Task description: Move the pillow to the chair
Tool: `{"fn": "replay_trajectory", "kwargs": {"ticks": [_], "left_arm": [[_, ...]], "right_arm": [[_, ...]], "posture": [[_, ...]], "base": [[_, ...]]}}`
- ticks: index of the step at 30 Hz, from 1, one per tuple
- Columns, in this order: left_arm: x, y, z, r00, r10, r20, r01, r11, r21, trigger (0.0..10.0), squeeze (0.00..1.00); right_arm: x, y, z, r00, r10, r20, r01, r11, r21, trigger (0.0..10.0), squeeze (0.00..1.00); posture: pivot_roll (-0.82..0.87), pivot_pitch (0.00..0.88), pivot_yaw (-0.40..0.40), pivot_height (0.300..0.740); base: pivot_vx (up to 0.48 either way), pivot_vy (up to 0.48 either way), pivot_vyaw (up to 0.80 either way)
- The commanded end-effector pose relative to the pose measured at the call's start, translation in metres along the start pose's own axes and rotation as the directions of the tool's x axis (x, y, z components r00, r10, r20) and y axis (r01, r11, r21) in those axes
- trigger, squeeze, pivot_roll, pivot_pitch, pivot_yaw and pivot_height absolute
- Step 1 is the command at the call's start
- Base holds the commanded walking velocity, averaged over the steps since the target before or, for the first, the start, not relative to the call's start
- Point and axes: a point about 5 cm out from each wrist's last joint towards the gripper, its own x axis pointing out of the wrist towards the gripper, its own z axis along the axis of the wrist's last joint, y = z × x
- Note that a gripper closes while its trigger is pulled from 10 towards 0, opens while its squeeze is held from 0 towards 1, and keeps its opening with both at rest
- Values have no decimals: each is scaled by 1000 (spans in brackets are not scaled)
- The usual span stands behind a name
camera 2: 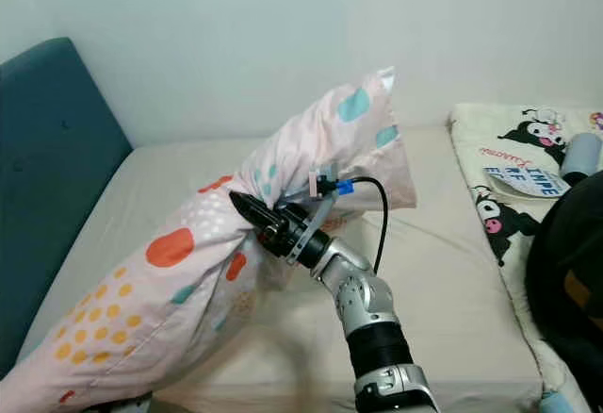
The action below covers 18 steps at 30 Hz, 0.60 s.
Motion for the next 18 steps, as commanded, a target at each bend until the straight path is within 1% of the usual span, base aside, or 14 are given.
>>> {"fn": "replay_trajectory", "kwargs": {"ticks": [1, 6, 18], "left_arm": [[0, 4, -5, 1000, 4, -30, -3, 1000, 12, 10000, 0], [0, 2, -6, 999, -3, -38, 3, 1000, 3, 10000, 0], [-1, 2, -7, 999, -16, -33, 17, 999, 31, 10000, 0]], "right_arm": [[18, 18, -3, 995, 76, 59, -78, 997, 29, 10000, 0], [16, 17, -5, 997, 61, 57, -63, 997, 40, 10000, 0], [17, 20, -5, 996, 66, 61, -69, 997, 44, 10000, 0]], "posture": [[-45, 11, 56, 740], [-45, 14, 59, 740], [-46, 19, 60, 740]], "base": [[0, 0, 800], [-480, 0, 800], [0, 0, 800]]}}
